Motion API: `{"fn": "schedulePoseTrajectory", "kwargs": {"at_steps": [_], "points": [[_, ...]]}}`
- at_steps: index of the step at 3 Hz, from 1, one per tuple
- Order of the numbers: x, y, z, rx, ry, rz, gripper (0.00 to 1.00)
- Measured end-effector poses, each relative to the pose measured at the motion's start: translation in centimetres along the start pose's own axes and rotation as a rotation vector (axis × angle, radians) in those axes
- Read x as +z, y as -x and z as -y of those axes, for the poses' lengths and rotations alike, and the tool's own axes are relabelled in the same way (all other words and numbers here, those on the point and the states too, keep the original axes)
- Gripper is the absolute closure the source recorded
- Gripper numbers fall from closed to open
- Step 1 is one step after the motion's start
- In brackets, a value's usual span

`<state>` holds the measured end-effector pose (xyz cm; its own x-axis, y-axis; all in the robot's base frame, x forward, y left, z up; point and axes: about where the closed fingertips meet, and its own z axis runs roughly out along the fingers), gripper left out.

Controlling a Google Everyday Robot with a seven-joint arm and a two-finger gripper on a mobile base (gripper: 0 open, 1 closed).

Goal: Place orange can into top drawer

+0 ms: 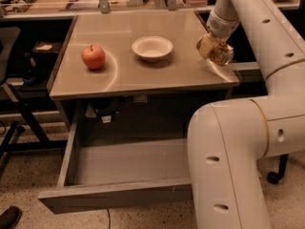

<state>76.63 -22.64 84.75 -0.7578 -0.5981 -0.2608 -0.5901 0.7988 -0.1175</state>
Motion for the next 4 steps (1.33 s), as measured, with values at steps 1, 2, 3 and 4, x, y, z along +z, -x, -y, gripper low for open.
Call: {"fn": "schedulePoseTrajectory", "kwargs": {"at_steps": [1, 2, 3, 4], "points": [[0.5, 0.5, 0.1, -0.001, -0.007, 0.010, 1.00], [0.6, 1.1, -0.2, -0.025, -0.009, 0.013, 1.00], [0.0, 1.3, -1.9, -0.023, 0.021, -0.004, 1.00], [-0.6, 1.4, -4.2, -0.023, 0.072, -0.015, 1.00]]}}
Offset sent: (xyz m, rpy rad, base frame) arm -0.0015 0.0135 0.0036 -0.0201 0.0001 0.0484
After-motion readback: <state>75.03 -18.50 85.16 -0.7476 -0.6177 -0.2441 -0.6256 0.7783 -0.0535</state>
